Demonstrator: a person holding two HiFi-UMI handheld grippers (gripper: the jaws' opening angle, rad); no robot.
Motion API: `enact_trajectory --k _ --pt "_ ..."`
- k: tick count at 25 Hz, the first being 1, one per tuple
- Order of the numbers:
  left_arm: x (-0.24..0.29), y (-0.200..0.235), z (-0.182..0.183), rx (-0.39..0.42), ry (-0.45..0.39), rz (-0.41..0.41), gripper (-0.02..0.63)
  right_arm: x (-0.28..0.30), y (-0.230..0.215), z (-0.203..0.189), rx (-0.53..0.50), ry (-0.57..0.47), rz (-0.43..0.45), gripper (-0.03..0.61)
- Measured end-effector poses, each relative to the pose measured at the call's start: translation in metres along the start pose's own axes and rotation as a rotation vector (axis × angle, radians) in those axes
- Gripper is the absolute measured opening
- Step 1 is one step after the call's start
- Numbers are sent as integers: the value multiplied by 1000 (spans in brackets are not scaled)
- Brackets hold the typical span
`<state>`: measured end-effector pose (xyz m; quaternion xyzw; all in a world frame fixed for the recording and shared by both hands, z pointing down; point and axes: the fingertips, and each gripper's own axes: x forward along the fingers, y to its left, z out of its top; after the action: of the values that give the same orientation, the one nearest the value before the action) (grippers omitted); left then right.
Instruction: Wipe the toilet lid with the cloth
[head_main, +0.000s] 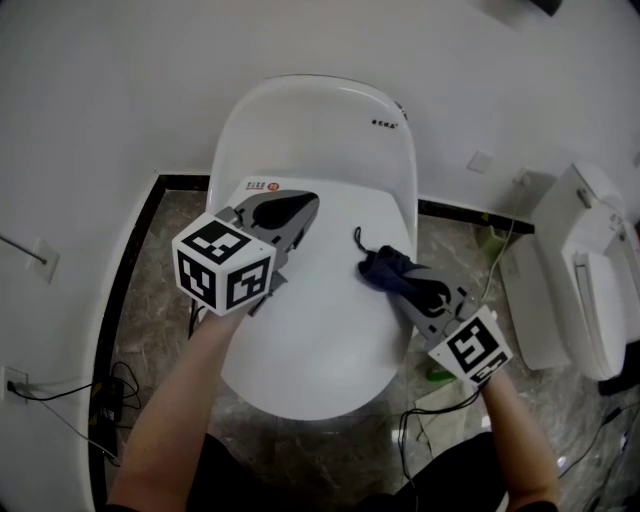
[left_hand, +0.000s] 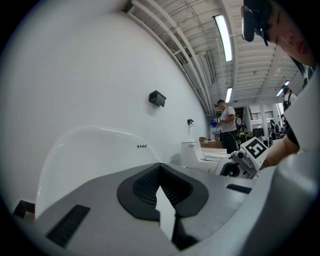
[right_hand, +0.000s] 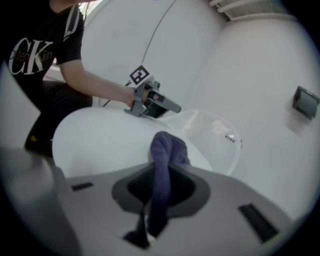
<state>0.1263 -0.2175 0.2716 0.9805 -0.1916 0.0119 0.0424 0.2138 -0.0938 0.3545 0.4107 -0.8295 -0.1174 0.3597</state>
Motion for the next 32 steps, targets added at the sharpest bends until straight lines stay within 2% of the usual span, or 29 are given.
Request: enact_trajectory --k 32 --pt "0 1 1 1 -4 4 14 -36 62 10 28 -15 91 67"
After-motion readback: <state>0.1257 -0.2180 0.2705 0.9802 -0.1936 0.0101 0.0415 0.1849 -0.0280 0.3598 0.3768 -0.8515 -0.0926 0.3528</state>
